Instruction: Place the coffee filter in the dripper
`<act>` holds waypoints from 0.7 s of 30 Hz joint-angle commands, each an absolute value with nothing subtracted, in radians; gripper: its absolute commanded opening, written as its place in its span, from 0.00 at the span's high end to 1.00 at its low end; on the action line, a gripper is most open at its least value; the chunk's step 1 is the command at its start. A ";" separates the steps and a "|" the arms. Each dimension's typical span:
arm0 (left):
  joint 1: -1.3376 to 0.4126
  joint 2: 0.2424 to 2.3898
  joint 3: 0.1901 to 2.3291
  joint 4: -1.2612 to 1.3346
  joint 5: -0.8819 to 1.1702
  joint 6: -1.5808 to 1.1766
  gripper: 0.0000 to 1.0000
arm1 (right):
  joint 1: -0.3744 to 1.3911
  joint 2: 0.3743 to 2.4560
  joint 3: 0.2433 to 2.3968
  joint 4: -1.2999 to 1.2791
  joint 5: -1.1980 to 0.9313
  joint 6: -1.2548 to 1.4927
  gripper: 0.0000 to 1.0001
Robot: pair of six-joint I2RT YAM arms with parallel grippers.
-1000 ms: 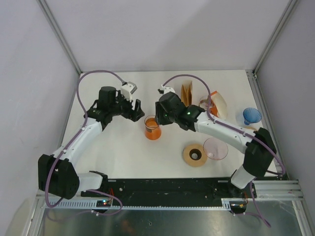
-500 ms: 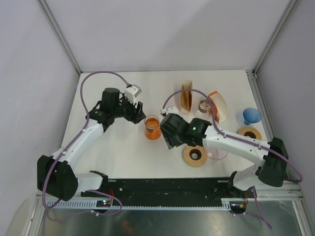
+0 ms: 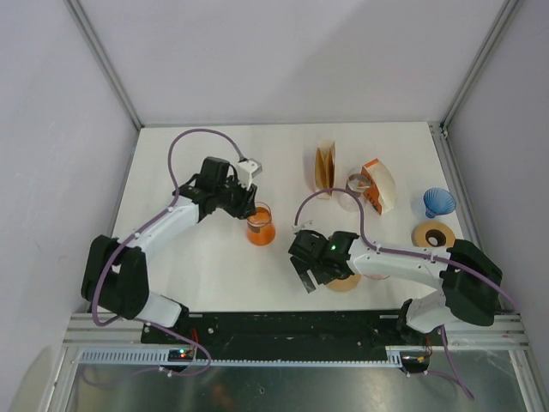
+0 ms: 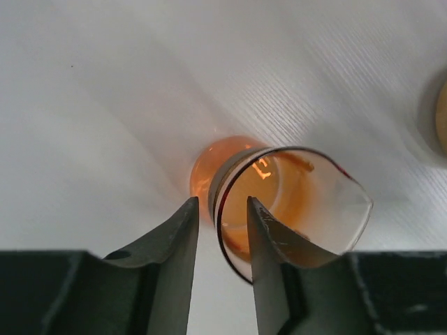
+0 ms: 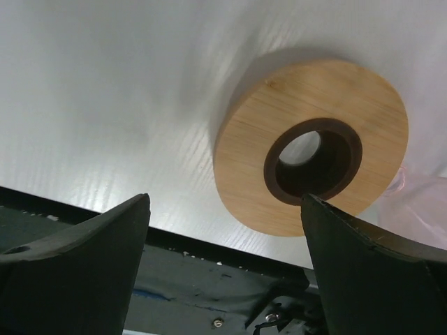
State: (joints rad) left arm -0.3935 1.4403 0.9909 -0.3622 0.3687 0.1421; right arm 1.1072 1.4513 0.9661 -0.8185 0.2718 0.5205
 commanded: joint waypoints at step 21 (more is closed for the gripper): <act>-0.407 1.490 1.169 -0.364 0.418 0.268 0.44 | 1.064 1.494 0.814 -0.564 0.207 0.478 0.60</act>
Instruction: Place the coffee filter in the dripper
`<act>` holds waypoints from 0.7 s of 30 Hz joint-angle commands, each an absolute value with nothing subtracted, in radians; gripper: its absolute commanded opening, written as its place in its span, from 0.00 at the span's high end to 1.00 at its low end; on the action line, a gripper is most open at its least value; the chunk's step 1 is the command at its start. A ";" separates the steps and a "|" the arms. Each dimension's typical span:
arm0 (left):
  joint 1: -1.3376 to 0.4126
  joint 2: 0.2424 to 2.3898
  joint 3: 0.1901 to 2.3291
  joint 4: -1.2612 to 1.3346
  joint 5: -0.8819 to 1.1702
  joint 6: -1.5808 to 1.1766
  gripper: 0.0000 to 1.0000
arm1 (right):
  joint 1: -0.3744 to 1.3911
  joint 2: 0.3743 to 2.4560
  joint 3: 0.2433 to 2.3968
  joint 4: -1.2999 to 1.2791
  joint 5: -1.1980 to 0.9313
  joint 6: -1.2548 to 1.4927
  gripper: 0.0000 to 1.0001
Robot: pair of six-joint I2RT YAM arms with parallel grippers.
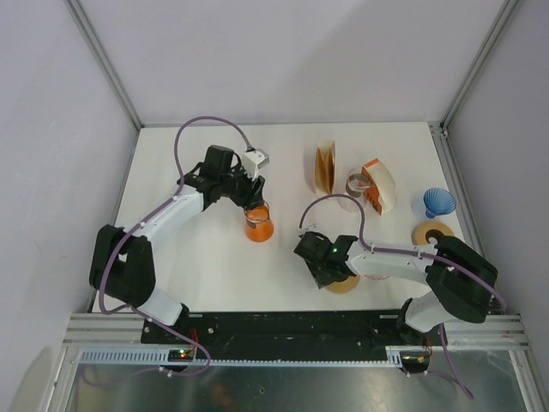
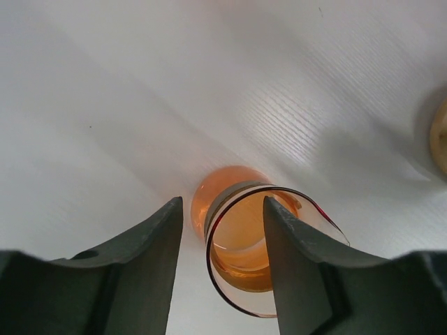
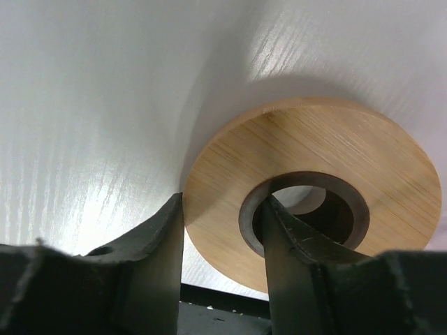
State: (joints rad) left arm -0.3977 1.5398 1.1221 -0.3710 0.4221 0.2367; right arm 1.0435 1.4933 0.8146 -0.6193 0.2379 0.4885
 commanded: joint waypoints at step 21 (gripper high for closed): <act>-0.405 1.150 1.145 -0.472 0.432 0.092 0.18 | 1.185 1.245 0.965 -0.531 0.115 0.212 1.00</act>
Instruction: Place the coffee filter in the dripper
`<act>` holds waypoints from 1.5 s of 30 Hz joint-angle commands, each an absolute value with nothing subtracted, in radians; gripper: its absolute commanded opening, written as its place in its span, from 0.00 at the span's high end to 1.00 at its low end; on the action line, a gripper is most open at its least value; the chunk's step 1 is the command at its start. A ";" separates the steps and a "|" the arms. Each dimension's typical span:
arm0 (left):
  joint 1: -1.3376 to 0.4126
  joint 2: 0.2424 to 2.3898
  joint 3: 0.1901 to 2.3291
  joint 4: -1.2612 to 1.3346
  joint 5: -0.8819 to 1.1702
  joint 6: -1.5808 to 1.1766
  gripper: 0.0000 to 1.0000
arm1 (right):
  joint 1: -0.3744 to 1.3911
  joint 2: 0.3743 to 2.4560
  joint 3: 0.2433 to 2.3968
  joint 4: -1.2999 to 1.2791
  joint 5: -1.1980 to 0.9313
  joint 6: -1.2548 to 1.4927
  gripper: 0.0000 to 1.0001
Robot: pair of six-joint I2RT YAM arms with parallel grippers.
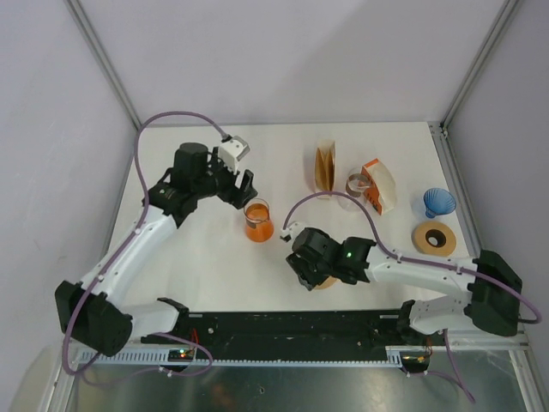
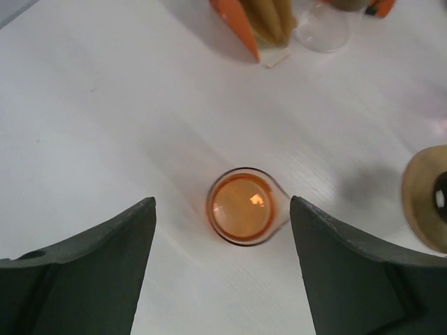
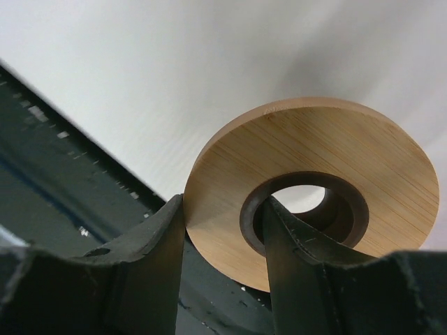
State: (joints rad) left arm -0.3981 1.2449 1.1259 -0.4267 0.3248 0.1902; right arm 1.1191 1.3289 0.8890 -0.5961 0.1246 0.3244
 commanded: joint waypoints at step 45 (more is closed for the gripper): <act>-0.297 1.079 1.031 -0.573 0.932 -0.252 1.00 | 1.134 1.285 1.272 -0.366 0.026 0.020 0.57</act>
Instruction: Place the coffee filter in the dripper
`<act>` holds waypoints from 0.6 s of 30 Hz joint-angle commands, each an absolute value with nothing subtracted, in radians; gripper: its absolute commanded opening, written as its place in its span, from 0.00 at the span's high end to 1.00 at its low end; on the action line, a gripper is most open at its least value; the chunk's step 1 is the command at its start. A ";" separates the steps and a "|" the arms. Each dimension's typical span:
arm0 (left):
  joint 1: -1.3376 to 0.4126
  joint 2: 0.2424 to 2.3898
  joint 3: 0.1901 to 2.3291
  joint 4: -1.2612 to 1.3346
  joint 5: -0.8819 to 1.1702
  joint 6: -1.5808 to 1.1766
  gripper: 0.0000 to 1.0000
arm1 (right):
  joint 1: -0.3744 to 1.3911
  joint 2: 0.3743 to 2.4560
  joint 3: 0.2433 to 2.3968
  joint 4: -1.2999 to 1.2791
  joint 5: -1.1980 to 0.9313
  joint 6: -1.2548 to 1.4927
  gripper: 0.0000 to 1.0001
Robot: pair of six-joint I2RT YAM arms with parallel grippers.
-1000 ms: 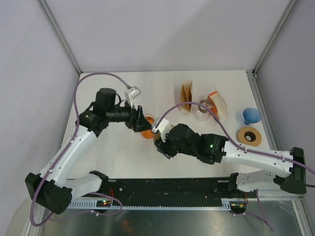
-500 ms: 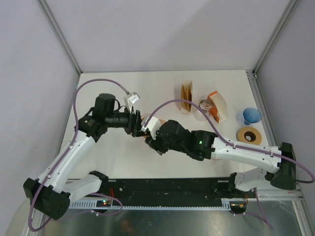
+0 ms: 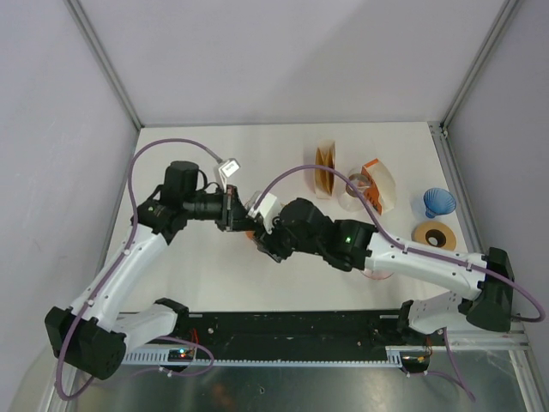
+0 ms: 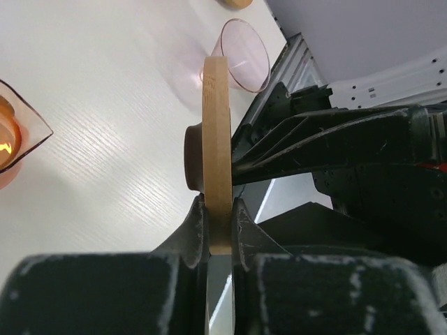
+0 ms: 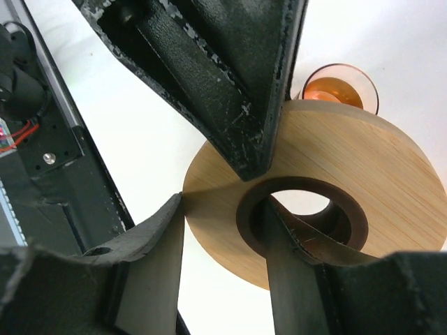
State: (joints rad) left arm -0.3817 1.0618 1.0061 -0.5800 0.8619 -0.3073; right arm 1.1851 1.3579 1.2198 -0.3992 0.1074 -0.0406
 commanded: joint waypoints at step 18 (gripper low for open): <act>-0.034 1.141 1.047 -0.566 1.240 -0.265 1.00 | 0.639 1.322 1.262 -0.218 -0.591 0.425 0.16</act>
State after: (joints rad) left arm -0.0582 1.1362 1.0065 -0.5865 1.0958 -0.2691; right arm 0.7021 1.2289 1.2465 -0.2989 -0.3336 0.3168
